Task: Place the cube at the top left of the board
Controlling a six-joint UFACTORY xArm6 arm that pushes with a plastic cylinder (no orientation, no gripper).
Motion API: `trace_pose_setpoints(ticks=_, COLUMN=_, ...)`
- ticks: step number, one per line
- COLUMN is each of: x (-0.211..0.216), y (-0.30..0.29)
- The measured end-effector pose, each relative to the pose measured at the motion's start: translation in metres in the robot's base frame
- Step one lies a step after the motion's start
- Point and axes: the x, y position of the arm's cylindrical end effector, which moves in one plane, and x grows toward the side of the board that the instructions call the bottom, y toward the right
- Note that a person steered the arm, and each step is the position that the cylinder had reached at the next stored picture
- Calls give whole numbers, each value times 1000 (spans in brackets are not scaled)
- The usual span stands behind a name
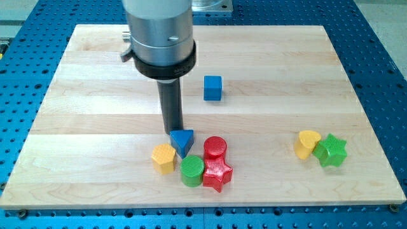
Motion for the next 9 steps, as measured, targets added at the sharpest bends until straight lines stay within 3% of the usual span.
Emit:
trace_pose_setpoints(ticks=2, x=12, y=8)
trace_pose_setpoints(ticks=7, x=-33, y=97)
trace_pose_setpoints(ticks=9, x=-70, y=127)
